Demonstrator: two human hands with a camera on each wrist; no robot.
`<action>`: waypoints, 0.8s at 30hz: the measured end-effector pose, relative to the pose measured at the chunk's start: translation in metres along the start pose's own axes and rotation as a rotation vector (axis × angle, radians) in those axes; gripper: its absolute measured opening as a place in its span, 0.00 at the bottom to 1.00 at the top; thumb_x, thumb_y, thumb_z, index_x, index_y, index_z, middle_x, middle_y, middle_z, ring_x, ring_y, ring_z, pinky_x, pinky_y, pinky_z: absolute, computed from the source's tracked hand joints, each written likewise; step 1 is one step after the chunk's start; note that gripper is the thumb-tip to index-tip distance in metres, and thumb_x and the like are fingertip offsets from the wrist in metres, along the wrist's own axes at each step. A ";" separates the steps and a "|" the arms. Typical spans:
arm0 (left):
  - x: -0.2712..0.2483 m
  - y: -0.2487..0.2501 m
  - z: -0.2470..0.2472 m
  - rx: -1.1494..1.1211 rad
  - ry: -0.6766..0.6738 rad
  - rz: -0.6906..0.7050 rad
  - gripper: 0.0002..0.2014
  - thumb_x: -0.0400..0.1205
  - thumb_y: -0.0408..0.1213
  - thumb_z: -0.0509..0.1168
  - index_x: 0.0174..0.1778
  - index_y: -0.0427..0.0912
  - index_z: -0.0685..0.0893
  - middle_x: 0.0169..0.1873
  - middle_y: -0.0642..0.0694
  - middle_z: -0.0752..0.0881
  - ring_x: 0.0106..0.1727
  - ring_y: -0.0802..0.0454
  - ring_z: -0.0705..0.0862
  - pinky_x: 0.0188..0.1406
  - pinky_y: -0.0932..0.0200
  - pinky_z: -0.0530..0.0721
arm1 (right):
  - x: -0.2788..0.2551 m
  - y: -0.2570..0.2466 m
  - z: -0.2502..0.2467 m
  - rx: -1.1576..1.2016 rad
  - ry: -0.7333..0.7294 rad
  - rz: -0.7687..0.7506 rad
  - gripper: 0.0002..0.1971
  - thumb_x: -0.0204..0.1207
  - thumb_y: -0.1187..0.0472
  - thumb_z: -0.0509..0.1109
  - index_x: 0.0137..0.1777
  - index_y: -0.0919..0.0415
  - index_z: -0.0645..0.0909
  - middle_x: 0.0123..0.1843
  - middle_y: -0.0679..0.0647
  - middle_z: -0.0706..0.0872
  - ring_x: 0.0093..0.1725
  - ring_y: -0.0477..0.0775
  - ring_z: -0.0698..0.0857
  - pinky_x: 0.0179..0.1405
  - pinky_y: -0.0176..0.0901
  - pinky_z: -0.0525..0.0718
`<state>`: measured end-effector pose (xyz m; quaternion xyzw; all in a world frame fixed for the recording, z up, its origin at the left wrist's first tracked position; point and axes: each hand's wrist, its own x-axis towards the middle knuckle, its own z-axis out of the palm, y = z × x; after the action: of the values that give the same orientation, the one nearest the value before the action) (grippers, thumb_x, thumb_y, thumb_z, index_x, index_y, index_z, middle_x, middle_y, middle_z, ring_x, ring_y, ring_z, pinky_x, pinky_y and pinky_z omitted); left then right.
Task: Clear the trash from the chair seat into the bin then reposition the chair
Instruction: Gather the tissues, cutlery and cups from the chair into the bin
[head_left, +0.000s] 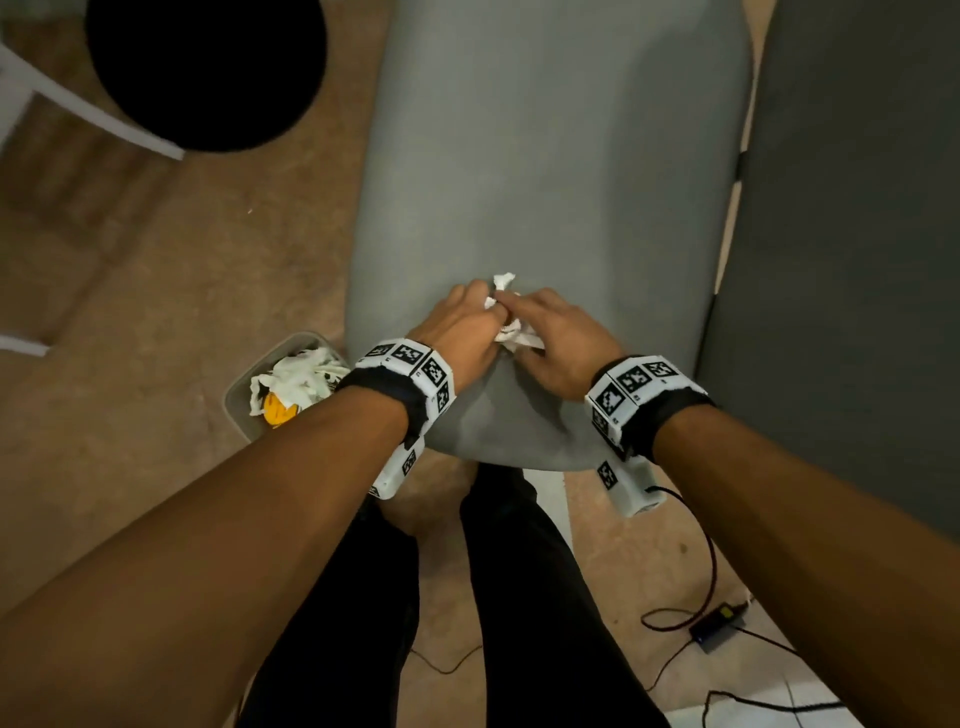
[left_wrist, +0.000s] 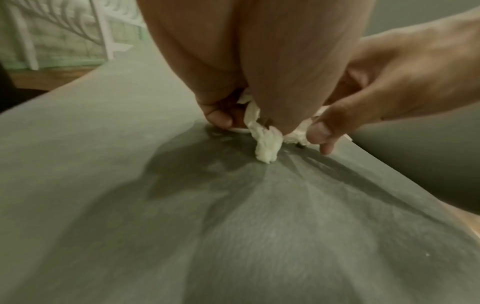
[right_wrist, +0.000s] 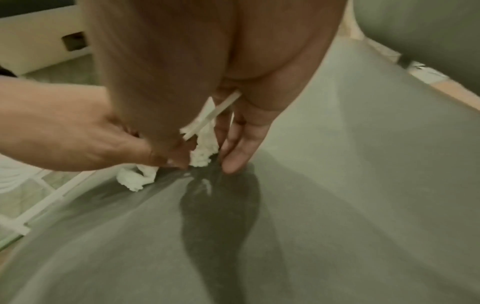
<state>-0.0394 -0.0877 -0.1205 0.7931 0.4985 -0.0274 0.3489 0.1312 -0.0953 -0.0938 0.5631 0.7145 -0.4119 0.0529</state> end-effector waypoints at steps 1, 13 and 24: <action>-0.007 -0.008 -0.002 -0.035 0.034 -0.018 0.10 0.83 0.35 0.61 0.58 0.40 0.80 0.54 0.40 0.74 0.58 0.39 0.76 0.58 0.44 0.80 | 0.005 -0.007 0.004 -0.005 0.001 -0.002 0.19 0.79 0.59 0.69 0.70 0.50 0.81 0.60 0.55 0.84 0.59 0.60 0.85 0.55 0.41 0.76; -0.165 -0.131 0.006 -0.327 0.302 -0.416 0.19 0.78 0.29 0.64 0.66 0.38 0.80 0.61 0.36 0.73 0.66 0.37 0.74 0.66 0.42 0.77 | 0.051 -0.185 0.121 0.049 -0.071 -0.056 0.14 0.79 0.62 0.64 0.59 0.53 0.88 0.52 0.59 0.92 0.52 0.64 0.89 0.52 0.52 0.87; -0.193 -0.247 0.106 -0.595 0.084 -0.645 0.41 0.81 0.29 0.63 0.87 0.55 0.53 0.87 0.45 0.50 0.88 0.44 0.50 0.84 0.48 0.61 | 0.133 -0.167 0.263 -0.162 -0.327 0.154 0.36 0.79 0.51 0.70 0.85 0.59 0.62 0.83 0.63 0.68 0.78 0.67 0.74 0.75 0.53 0.76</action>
<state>-0.3041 -0.2340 -0.2554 0.4624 0.7205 0.0422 0.5151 -0.1607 -0.1691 -0.2499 0.5355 0.6822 -0.4337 0.2445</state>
